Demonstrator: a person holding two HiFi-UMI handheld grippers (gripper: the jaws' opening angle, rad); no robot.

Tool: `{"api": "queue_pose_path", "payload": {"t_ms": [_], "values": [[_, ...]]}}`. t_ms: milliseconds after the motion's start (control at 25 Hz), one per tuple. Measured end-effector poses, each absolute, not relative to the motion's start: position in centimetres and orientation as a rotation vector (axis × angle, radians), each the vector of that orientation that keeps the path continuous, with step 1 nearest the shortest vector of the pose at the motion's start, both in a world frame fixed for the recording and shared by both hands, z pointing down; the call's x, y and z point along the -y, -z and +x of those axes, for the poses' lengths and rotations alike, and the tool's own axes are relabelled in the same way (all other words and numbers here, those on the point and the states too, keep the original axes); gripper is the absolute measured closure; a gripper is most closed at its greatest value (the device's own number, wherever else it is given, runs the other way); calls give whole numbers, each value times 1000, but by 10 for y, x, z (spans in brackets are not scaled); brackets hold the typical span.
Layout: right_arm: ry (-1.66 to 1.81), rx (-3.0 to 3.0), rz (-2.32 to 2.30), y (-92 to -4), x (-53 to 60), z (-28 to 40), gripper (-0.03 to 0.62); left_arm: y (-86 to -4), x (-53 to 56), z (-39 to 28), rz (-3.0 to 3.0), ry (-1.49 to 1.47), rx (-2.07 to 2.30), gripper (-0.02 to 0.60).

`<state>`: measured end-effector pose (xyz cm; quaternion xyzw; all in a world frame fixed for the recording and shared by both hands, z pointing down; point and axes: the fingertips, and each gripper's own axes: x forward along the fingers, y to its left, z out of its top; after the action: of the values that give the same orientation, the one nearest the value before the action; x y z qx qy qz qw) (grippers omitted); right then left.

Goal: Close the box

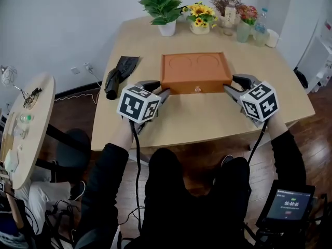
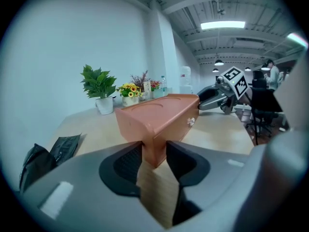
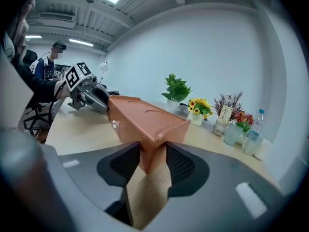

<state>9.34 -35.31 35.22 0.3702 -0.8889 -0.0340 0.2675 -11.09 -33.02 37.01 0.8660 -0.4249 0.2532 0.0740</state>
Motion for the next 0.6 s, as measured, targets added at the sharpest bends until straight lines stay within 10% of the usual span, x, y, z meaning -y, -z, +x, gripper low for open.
{"api": "queue_pose_path", "payload": {"t_ms": [600], "values": [[-154,2859,1158,-275,238,80,435,-299,186,-99,2829,-290,1497,423]]}}
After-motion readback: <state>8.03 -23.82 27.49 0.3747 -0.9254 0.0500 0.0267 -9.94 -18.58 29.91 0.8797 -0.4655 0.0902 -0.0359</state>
